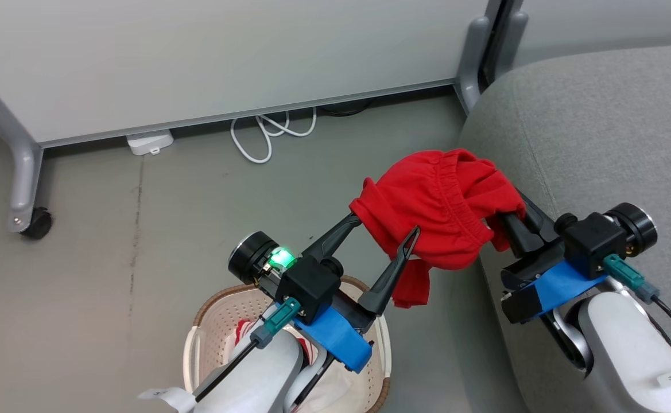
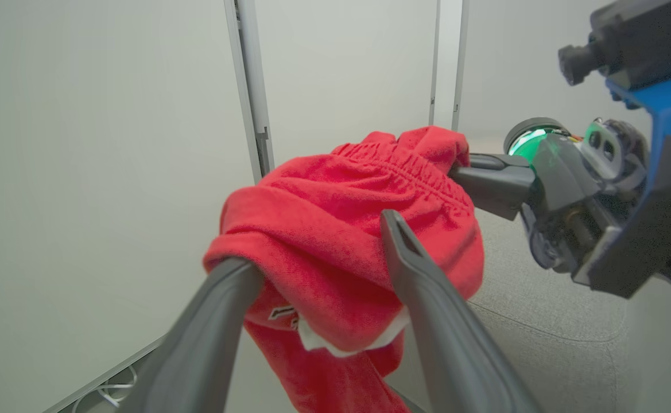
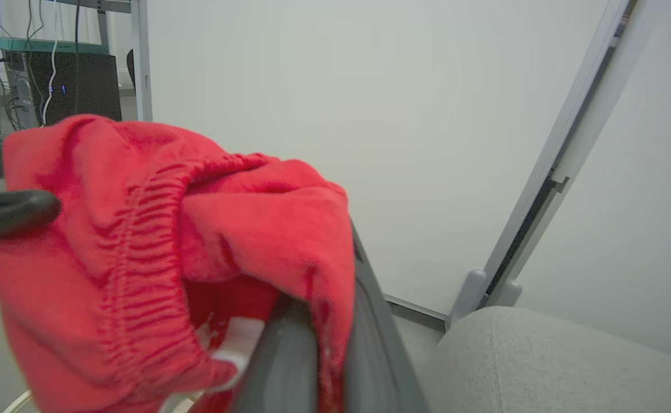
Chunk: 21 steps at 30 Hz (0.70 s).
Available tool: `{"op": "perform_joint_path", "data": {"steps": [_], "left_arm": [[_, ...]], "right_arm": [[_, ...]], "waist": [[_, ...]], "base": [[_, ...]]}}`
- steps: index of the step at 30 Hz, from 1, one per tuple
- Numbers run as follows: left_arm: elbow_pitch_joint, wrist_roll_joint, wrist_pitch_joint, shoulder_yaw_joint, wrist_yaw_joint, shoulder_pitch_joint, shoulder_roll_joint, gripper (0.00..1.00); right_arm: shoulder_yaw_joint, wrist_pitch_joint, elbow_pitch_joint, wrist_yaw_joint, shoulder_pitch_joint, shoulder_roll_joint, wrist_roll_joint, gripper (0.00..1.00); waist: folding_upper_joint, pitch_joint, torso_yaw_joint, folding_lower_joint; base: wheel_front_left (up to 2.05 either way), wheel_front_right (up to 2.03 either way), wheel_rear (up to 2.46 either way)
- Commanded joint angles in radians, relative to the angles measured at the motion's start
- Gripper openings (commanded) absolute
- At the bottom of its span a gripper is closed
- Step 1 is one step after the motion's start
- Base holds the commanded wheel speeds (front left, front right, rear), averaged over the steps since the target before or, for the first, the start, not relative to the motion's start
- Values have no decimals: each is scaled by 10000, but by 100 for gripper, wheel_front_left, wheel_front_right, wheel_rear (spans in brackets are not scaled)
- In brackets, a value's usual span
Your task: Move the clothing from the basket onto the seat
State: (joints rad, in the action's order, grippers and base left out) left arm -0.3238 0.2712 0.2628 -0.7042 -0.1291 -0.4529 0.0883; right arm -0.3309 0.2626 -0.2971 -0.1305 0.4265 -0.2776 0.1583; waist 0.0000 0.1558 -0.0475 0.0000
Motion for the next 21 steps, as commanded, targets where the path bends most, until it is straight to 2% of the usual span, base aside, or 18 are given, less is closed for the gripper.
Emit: {"op": "perform_joint_path", "data": {"steps": [1, 21], "left_arm": [[-18, -38, 31, -22, -16, -53, 43, 100], [-5, -184, 31, 233, 110, -341, 381, 100]], "right_arm": [[106, 35, 73, -3, -104, 10, -62, 0], [1863, 36, 723, -5, -983, 440, -129, 0]], "waist": [[0, 154, -270, 0], [0, 659, -2276, 0]], "base": [[0, 0, 0], [0, 0, 0]]}}
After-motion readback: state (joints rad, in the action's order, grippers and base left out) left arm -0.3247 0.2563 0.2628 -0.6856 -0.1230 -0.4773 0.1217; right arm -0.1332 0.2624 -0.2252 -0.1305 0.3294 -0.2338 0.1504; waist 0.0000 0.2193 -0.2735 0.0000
